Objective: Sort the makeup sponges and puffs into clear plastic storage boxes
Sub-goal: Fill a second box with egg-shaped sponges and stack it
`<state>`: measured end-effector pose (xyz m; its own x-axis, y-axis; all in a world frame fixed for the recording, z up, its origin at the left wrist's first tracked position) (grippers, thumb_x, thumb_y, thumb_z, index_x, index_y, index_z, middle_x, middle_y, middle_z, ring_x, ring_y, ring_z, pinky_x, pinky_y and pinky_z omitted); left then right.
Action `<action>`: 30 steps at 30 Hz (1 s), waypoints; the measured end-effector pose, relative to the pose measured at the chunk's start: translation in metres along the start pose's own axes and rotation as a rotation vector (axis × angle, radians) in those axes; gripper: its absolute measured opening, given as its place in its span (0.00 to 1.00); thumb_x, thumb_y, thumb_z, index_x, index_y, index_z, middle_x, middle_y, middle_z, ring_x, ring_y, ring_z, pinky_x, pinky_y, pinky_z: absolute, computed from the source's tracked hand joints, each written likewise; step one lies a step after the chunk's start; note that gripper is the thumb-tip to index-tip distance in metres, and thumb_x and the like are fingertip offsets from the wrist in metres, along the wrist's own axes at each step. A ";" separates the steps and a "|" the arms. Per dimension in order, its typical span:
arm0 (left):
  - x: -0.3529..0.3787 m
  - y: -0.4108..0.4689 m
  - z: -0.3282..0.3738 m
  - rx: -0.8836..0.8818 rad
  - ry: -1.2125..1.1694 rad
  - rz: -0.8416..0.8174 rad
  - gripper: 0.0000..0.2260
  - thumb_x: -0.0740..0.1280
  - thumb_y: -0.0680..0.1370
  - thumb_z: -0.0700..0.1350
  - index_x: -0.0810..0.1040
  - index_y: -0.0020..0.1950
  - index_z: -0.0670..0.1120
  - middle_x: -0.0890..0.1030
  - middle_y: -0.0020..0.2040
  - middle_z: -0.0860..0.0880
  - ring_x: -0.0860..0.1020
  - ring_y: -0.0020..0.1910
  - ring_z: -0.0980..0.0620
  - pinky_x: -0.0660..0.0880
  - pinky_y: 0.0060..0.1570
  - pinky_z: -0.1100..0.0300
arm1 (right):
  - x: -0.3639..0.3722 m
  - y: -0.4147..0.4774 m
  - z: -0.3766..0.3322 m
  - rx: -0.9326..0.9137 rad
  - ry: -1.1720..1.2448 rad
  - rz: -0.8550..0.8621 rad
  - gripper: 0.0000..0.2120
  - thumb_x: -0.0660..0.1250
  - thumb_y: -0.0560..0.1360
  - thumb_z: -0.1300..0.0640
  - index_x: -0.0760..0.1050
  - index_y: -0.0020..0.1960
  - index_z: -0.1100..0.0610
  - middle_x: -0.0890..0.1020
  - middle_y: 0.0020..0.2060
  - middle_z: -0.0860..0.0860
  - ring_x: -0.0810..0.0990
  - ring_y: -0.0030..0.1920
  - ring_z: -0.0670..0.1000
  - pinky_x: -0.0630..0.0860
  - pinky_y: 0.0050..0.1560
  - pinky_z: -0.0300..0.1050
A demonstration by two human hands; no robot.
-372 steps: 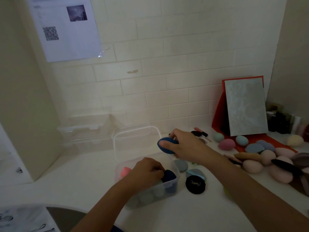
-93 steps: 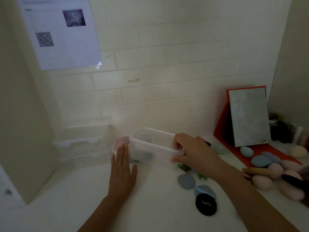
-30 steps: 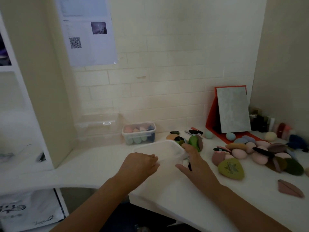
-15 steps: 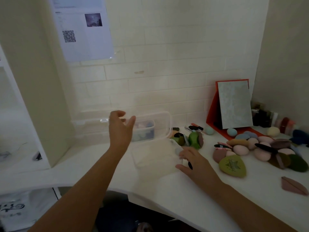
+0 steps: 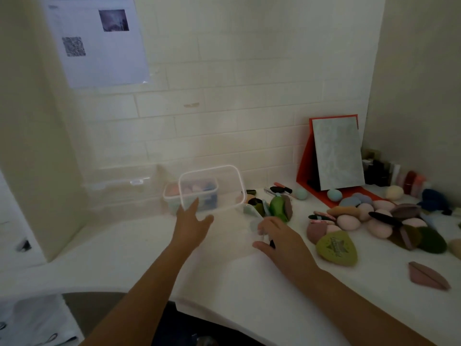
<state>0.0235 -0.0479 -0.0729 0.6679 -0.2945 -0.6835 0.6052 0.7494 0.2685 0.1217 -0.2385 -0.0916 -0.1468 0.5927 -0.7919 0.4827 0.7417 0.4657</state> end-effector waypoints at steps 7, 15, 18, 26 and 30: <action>0.013 -0.002 -0.007 -0.068 0.353 -0.143 0.30 0.62 0.77 0.42 0.54 0.76 0.47 0.66 0.71 0.39 0.65 0.69 0.43 0.67 0.64 0.53 | -0.027 0.032 0.009 0.108 0.054 -0.102 0.24 0.53 0.78 0.40 0.64 0.70 0.49 0.76 0.60 0.47 0.76 0.60 0.51 0.72 0.61 0.46; 0.011 -0.003 -0.011 -0.125 0.443 -0.087 0.27 0.59 0.75 0.39 0.58 0.74 0.49 0.68 0.65 0.39 0.71 0.61 0.42 0.71 0.60 0.52 | -0.034 0.113 0.152 0.547 -0.061 -0.130 0.31 0.63 0.77 0.49 0.56 0.75 0.57 0.60 0.71 0.63 0.64 0.69 0.62 0.65 0.67 0.51; 0.012 -0.003 -0.012 -0.131 0.440 -0.074 0.27 0.59 0.75 0.39 0.58 0.74 0.51 0.65 0.68 0.39 0.71 0.62 0.42 0.72 0.60 0.52 | -0.022 0.128 0.181 0.607 -0.080 -0.181 0.30 0.60 0.79 0.51 0.51 0.77 0.55 0.54 0.74 0.63 0.59 0.73 0.62 0.60 0.70 0.49; 0.014 -0.001 -0.015 -0.142 0.412 -0.104 0.27 0.62 0.78 0.46 0.56 0.75 0.51 0.59 0.73 0.38 0.72 0.63 0.42 0.71 0.61 0.53 | -0.007 0.133 0.205 0.554 -0.206 -0.192 0.14 0.55 0.81 0.60 0.69 0.64 0.65 0.74 0.62 0.62 0.74 0.60 0.59 0.70 0.53 0.43; 0.018 -0.002 -0.016 -0.131 0.379 -0.126 0.30 0.60 0.77 0.59 0.56 0.75 0.49 0.58 0.74 0.38 0.70 0.67 0.43 0.69 0.63 0.53 | -0.027 0.119 0.202 0.655 -0.224 -0.037 0.19 0.60 0.78 0.64 0.61 0.65 0.70 0.72 0.61 0.67 0.73 0.60 0.63 0.71 0.56 0.51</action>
<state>0.0278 -0.0454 -0.0964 0.3708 -0.1677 -0.9134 0.5955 0.7977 0.0953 0.3572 -0.2297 -0.0943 -0.0254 0.4389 -0.8982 0.9131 0.3760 0.1580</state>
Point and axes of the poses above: each hand's wrist, its own y-axis towards the middle knuckle, its own x-axis out of the palm, z = x × y, the point moved 9 cm from there along y, towards the middle knuckle
